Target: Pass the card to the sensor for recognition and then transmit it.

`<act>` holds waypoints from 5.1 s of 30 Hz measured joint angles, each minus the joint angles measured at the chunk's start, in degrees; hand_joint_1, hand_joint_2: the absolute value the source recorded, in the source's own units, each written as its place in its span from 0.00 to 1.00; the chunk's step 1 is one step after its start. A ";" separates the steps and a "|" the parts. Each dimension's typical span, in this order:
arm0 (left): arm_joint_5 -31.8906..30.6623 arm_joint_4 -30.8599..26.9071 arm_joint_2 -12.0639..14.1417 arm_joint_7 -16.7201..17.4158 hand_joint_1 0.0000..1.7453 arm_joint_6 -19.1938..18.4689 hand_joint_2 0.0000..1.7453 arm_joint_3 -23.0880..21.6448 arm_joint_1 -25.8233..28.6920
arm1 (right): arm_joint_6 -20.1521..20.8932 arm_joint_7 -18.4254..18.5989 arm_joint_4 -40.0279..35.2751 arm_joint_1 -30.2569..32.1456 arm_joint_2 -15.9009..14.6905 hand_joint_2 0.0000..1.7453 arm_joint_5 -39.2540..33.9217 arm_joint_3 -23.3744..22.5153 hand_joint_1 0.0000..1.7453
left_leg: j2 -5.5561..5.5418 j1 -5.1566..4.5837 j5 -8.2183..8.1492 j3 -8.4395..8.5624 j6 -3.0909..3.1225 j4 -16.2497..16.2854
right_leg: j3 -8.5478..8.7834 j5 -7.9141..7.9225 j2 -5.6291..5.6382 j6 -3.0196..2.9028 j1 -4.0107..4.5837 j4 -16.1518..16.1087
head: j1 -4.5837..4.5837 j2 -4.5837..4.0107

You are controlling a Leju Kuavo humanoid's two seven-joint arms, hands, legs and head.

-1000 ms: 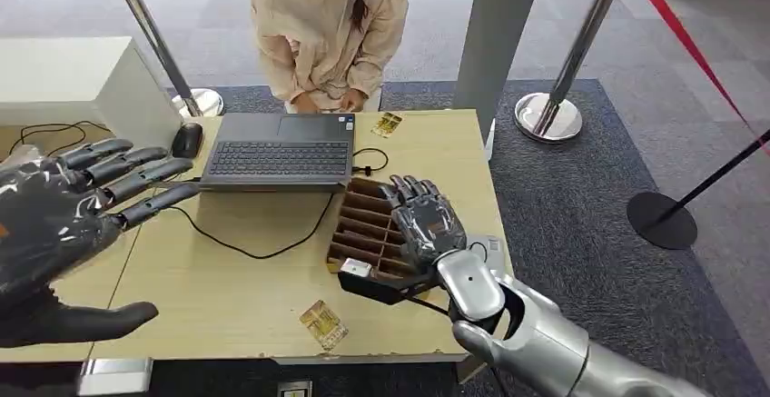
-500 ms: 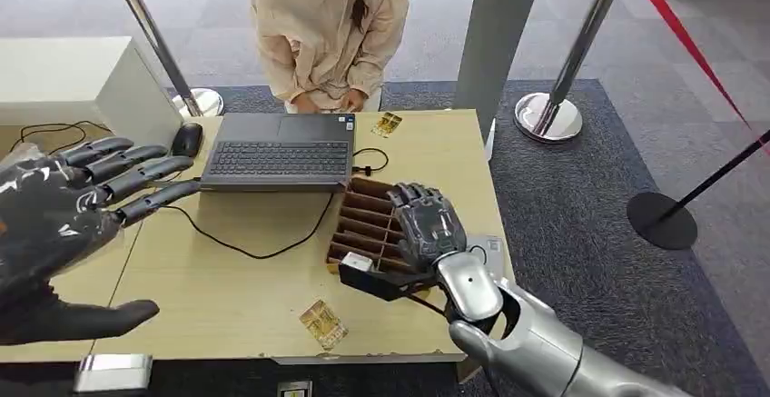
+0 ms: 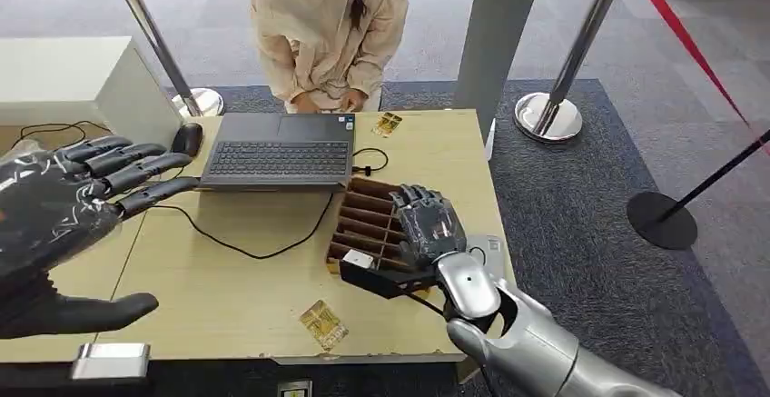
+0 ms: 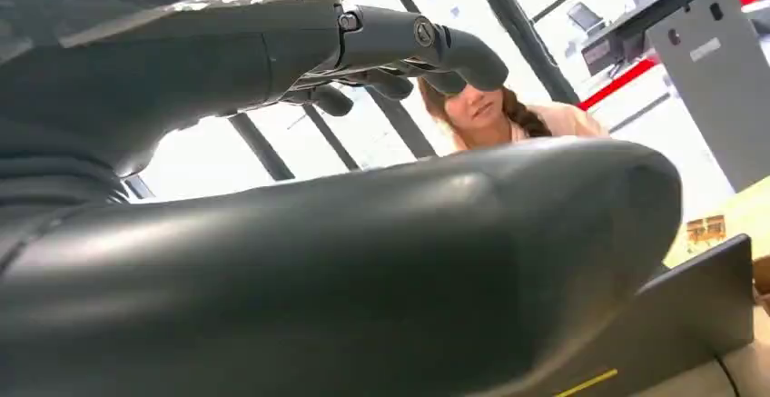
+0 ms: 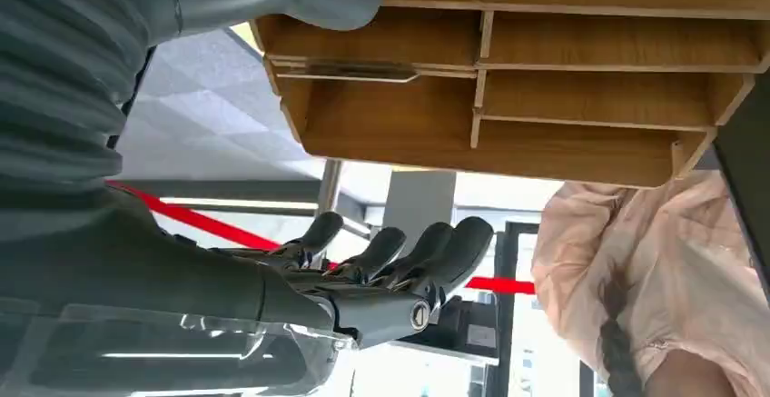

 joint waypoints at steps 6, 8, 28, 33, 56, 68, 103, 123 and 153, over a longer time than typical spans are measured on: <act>1.09 0.48 0.02 0.02 0.00 0.52 0.00 -1.22 -0.86 | -0.59 0.00 1.05 0.12 0.37 1.00 -0.42 -0.02 0.27 | 0.00 0.00 0.00 -0.02 0.00 0.00 | -0.01 0.00 0.00 0.00 0.00 0.00 | 0.00 0.00; 1.46 0.52 0.02 0.02 0.00 0.72 0.00 -1.29 -0.93 | -0.85 0.00 1.42 0.17 0.55 1.00 -0.44 -0.02 0.27 | 0.01 0.00 0.00 -0.02 0.00 0.00 | -0.02 0.00 0.00 0.00 0.00 0.00 | 0.00 0.00; 6.45 1.55 0.02 0.02 0.00 2.73 0.00 -4.74 -2.32 | -2.80 0.00 5.55 0.35 1.20 1.00 -1.01 -1.31 0.33 | 0.00 0.00 0.00 -0.06 0.00 0.00 | -0.05 0.00 0.00 0.00 0.00 0.00 | 0.02 0.00; 7.52 1.79 0.02 0.02 0.00 3.08 0.00 -5.81 -2.71 | -2.93 0.11 6.12 0.34 1.33 1.00 -0.96 -1.42 0.32 | 0.00 0.00 0.00 -0.06 0.00 0.00 | -0.05 0.00 0.00 0.00 0.00 0.00 | 0.00 0.00; 11.19 2.45 0.04 0.02 0.00 4.20 0.00 -9.88 -4.64 | -2.95 0.44 7.54 0.24 1.64 1.00 -0.46 -1.46 0.28 | 0.00 -0.01 0.00 -0.08 0.00 0.00 | -0.07 0.00 0.00 0.00 -0.01 0.00 | 0.02 0.00; 11.80 2.47 0.04 0.02 0.00 4.24 0.00 -10.27 -4.79 | -2.80 0.70 7.54 0.23 1.64 1.00 -0.48 -1.46 0.25 | 0.00 -0.01 0.00 -0.08 0.00 0.00 | -0.07 0.00 0.00 0.00 -0.01 0.00 | 0.02 0.00; 10.47 2.47 0.07 0.02 0.00 3.08 0.00 -11.17 -4.78 | -2.36 1.20 7.54 -1.60 1.60 1.00 -0.94 -1.55 0.29 | 0.00 -0.01 0.00 -0.08 0.00 0.00 | -0.07 0.00 0.00 0.00 -0.01 0.00 | 0.00 0.00; 9.94 2.47 0.07 0.02 0.00 2.80 0.00 -11.12 -4.34 | -2.73 1.12 8.50 -1.60 1.75 1.00 -1.44 -1.53 0.32 | 0.00 -0.01 0.00 -0.10 0.00 0.00 | -0.09 0.00 0.00 0.00 -0.01 0.00 | 0.02 0.00; 11.82 2.47 0.09 0.02 0.00 3.06 0.00 -11.15 -3.91 | -4.09 1.05 9.55 -1.88 2.32 1.00 -1.88 -1.55 0.72 | 0.00 -0.01 0.00 -0.08 0.00 0.01 | -0.08 0.02 0.00 0.02 -0.01 0.00 | 0.00 0.00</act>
